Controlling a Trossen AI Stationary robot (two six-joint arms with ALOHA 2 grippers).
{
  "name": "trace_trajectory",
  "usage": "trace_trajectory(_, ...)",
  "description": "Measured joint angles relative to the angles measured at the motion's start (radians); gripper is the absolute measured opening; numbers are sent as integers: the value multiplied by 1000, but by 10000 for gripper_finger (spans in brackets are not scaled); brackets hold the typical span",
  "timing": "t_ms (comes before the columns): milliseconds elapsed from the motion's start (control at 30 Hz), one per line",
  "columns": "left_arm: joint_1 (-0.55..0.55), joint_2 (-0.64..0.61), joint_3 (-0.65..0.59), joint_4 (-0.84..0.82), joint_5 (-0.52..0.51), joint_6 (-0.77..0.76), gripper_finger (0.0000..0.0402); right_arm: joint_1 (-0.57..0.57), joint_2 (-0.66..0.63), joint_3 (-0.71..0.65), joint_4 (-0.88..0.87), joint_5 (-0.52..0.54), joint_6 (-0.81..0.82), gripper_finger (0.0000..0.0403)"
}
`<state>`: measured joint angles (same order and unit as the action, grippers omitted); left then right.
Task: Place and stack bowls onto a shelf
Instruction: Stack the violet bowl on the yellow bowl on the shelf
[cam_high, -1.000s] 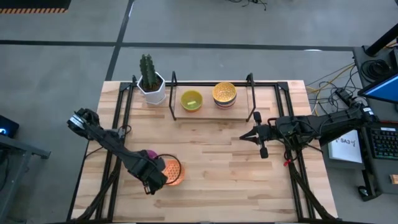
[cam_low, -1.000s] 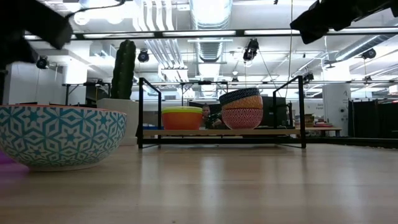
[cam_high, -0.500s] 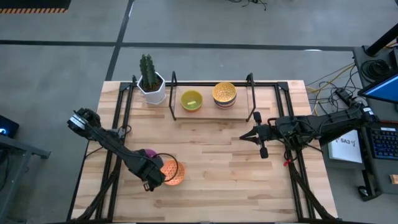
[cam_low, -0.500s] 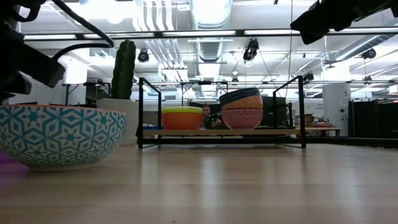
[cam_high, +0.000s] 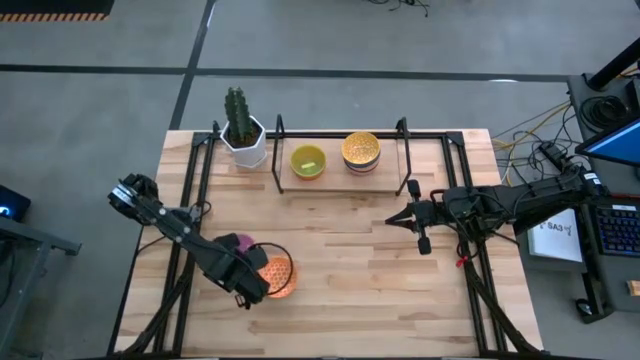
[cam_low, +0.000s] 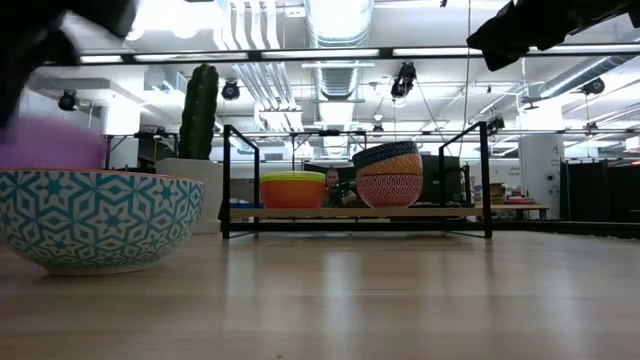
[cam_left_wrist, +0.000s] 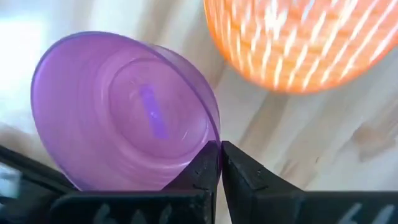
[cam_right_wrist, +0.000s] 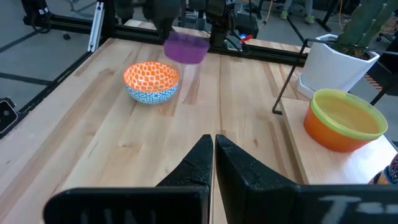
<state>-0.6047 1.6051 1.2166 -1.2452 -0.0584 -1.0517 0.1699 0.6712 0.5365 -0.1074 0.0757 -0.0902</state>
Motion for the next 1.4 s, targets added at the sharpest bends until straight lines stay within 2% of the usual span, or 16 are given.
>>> trace_trajectory(167, 21, -1, 160, -103, -162, 17, 0, 0, 0, 0, 0, 0, 0, 9)
trace_trajectory(267, 48, -1, 241, -99, -252, 80, 0, 0, 0, 0, -1, 0, 0, 9)
trace_trajectory(400, 116, 8, 332, -71, -361, 230, 0, 0, 0, 0, -2, 0, 0, 9)
trace_trajectory(567, 250, 27, 402, 31, -453, 514, 0, 0, 0, 0, -10, 0, 0, 9)
trace_trajectory(733, 440, 29, 402, 118, -455, 777, 0, 0, 0, 0, -19, 0, -8, 9)
trace_trajectory(967, 677, 29, 385, 250, -432, 970, 0, 0, 0, 0, -35, 0, -18, 9)
trace_trajectory(1233, 813, 29, 381, 439, -311, 1069, 0, 0, -1, 0, -45, 0, -31, 9)
trace_trajectory(1400, 837, 45, 373, 449, -290, 1069, 0, 0, -1, 0, -45, 1, -40, 9)
